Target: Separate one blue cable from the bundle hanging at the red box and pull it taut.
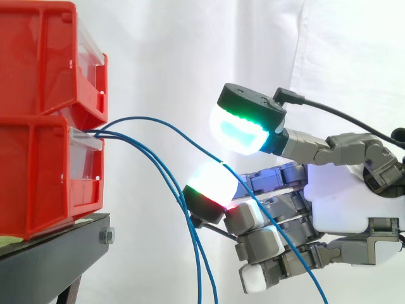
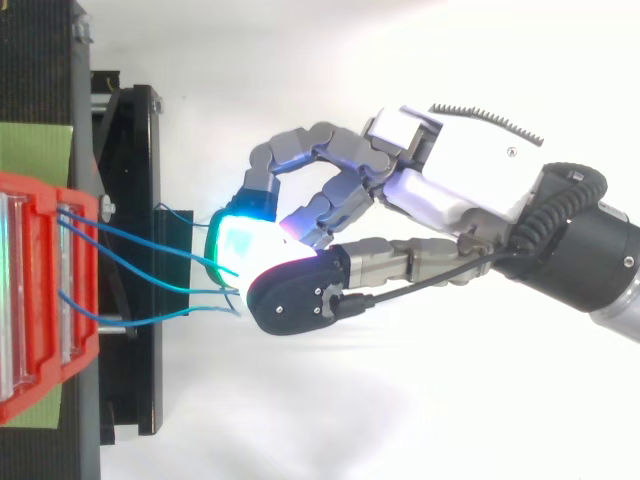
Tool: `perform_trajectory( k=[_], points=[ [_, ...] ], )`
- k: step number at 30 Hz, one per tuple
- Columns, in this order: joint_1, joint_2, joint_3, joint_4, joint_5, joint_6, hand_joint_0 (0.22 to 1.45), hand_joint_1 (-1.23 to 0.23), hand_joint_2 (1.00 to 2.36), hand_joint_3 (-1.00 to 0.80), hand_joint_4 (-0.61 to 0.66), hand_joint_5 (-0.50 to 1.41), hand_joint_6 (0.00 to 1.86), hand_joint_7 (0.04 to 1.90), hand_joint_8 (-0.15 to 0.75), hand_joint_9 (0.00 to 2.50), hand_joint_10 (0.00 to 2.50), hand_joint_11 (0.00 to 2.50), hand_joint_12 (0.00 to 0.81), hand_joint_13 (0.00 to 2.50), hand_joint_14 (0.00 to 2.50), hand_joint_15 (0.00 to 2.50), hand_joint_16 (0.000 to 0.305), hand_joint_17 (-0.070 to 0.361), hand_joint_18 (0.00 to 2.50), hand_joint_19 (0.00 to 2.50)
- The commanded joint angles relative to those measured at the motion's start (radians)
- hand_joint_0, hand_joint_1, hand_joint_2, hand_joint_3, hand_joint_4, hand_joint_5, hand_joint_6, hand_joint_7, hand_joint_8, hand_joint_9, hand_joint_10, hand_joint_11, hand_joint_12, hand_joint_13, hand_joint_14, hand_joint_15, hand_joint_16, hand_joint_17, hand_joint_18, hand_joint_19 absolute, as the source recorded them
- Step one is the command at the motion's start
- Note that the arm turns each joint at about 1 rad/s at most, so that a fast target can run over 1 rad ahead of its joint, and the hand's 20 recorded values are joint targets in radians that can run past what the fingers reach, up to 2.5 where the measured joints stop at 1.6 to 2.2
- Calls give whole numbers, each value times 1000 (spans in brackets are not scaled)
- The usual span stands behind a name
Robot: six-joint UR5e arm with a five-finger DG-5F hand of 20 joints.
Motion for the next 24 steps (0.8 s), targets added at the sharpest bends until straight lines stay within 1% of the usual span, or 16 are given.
perform_trajectory(
  k=[1,3,7,9,11,13,15,17,18,20,24],
  points=[
    [2,0,0,0,-1,0,552,-634,1000,-500,195,-204,814,1038,350,1074,16,1212,360,1213,19,1403,48,108,882,715],
    [5,0,0,-2,0,0,547,-647,1000,-500,200,-204,815,1037,351,1074,16,1225,364,1220,17,1411,48,108,887,721],
    [5,0,8,-3,-1,0,519,-715,1000,-500,212,-206,819,1024,358,1070,14,1220,374,1241,16,1426,50,113,914,718],
    [5,0,12,-2,0,0,525,-750,1000,-500,216,-206,821,1015,359,1071,14,1232,371,1250,16,1440,50,112,922,718],
    [5,2,15,-3,0,0,543,-787,1000,-500,209,-207,822,1028,353,1074,14,1229,361,1254,16,1449,49,110,922,727],
    [5,2,17,-2,0,0,593,-827,1000,-500,206,-208,826,1034,345,1080,16,1241,347,1248,17,1464,47,106,923,731],
    [5,0,17,-2,0,-1,648,-844,1000,-500,200,-209,836,1038,341,1081,14,1252,343,1251,18,1476,46,105,932,734],
    [5,0,17,-2,2,-1,671,-848,1000,-500,202,-209,840,1044,335,1078,14,1263,346,1260,18,1477,46,104,934,733],
    [5,0,17,0,6,-3,691,-844,1000,-490,194,-210,842,1050,340,1079,14,1271,344,1267,17,1485,46,104,936,729],
    [5,0,17,0,16,-3,691,-847,1006,-437,165,-211,844,1087,336,1080,17,1270,342,1280,17,1495,46,103,937,739],
    [5,0,17,0,16,-3,685,-823,1016,-314,134,-220,864,1139,332,1074,14,1298,344,1290,17,1505,46,103,946,738]
  ],
)
